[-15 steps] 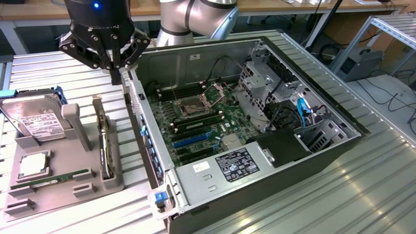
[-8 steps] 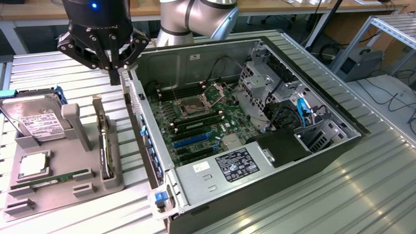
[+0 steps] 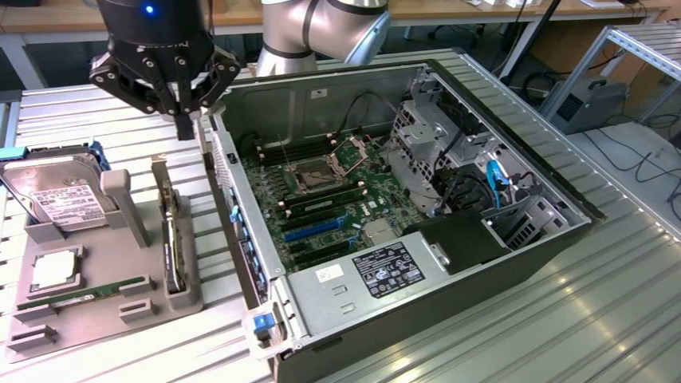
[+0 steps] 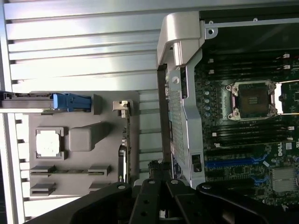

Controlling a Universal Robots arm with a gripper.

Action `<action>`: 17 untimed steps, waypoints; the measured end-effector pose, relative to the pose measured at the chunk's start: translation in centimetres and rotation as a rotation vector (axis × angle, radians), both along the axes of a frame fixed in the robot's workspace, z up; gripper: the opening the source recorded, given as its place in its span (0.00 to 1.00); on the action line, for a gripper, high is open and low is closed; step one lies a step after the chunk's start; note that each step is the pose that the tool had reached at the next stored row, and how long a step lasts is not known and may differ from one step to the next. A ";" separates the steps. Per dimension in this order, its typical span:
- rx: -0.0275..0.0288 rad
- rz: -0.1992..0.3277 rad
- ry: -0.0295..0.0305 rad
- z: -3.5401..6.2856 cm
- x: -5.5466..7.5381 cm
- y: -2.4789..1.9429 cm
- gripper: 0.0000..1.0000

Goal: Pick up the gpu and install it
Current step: 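Reach for the gpu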

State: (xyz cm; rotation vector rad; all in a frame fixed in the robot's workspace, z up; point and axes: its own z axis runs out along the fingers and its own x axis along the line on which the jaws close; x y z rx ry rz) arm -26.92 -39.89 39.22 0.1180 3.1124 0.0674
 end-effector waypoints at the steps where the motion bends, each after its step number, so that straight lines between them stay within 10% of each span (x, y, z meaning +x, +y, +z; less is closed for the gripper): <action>1: 0.0001 0.000 0.0000 0.00 0.0 0.00 0.11; 17: 0.0000 0.000 0.0000 -0.02 -0.7 0.00 0.11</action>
